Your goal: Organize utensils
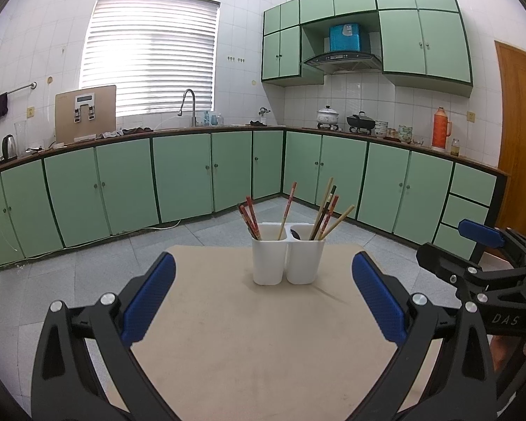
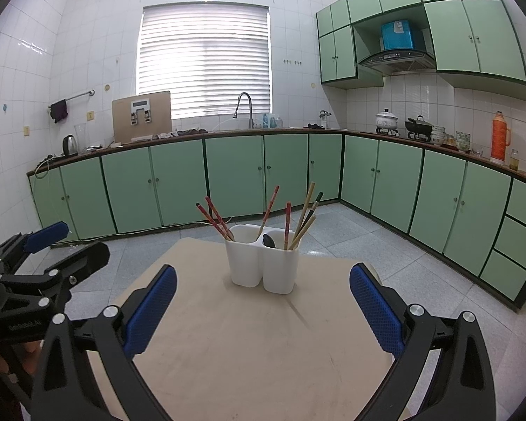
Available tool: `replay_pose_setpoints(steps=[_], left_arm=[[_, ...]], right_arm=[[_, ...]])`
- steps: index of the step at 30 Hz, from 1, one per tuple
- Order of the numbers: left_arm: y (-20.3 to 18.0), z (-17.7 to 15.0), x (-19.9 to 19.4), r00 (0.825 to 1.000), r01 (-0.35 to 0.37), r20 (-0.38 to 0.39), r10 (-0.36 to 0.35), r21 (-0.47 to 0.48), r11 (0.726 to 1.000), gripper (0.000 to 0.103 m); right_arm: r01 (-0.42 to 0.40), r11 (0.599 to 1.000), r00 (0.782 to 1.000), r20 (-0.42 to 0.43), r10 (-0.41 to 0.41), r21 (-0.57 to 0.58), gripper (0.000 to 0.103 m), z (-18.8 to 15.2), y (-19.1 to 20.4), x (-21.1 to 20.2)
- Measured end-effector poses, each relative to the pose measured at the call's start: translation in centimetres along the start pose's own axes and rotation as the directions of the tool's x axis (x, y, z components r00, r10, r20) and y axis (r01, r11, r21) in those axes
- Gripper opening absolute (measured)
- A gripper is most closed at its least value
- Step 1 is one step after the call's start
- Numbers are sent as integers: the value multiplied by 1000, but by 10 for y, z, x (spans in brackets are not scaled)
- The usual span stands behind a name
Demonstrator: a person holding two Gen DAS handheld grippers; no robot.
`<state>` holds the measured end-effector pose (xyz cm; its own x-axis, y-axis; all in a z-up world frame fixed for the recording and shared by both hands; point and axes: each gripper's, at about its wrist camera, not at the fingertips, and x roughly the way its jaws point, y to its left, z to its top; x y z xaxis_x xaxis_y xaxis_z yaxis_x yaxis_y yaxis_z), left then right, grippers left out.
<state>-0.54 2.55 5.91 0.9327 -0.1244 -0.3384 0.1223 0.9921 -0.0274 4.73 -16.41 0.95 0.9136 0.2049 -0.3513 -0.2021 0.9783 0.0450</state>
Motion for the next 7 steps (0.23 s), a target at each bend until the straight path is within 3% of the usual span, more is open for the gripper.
replay_pose_setpoints(steps=[7], left_arm=[[2, 0, 2, 1000, 1, -2, -1, 0, 1000, 98]], right_arm=[[1, 1000, 1000, 0, -1, 3, 97, -3, -1, -1]])
